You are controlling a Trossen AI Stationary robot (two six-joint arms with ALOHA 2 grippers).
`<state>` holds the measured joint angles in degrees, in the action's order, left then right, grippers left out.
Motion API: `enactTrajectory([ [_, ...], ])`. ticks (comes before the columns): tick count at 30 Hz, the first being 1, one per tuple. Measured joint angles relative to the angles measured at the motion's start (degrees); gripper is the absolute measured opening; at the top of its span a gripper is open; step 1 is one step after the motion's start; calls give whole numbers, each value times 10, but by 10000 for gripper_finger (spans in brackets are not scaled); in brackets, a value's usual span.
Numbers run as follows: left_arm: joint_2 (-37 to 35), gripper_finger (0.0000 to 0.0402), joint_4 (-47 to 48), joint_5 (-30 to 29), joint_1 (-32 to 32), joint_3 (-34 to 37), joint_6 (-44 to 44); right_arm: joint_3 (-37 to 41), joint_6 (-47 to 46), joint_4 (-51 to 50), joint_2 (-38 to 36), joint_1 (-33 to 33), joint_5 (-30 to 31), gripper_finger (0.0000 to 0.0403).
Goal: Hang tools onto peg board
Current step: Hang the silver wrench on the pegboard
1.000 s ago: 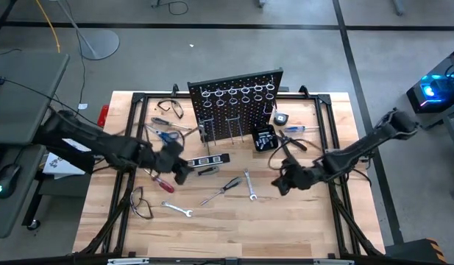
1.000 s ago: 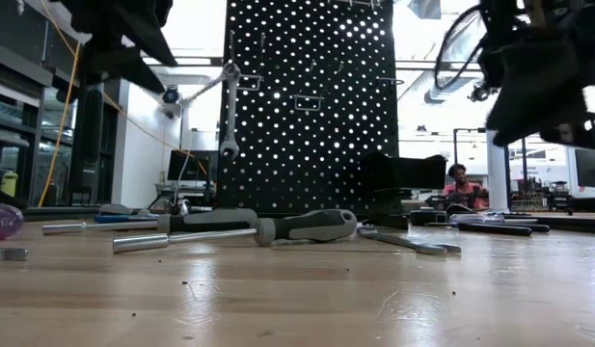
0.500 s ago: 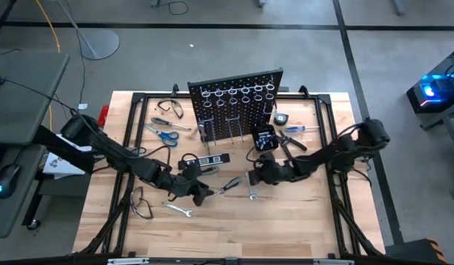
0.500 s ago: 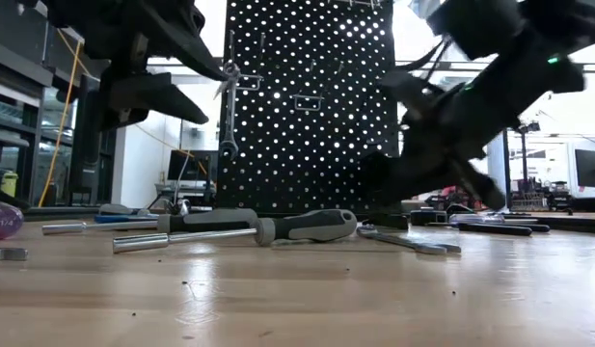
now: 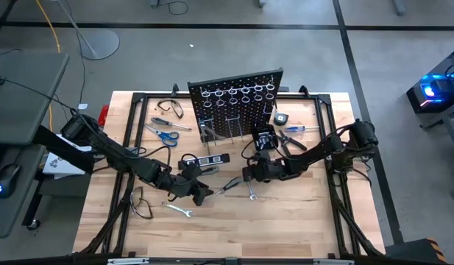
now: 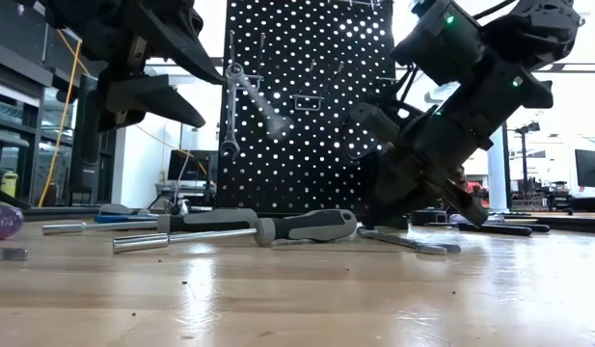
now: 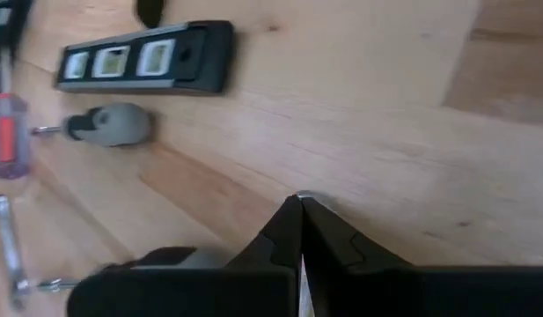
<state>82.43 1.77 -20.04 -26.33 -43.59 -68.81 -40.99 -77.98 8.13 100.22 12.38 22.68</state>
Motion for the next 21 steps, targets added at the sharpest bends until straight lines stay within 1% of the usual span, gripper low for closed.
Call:
enactTrajectory([
  [6, 0, 172, 0, -5, 0, 0, 7, 4, -10, -21, 5, 1, -7, 0],
  [8, 0, 172, 1, -7, 0, 0, 9, 3, -13, -42, 4, 4, -25, 0],
  [13, 0, 172, -4, -8, 0, 0, 9, 2, -63, -111, -3, 45, -60, 0],
  [17, 6, 172, -7, -13, 0, 0, 20, 2, -151, -123, -6, 100, -70, 0],
  [19, 19, 172, -18, -14, 3, 0, 38, 2, -220, -124, -6, 126, -71, 0],
  [21, 34, 172, -38, -12, 5, 0, 61, 2, -311, -128, -5, 152, -52, 0],
])
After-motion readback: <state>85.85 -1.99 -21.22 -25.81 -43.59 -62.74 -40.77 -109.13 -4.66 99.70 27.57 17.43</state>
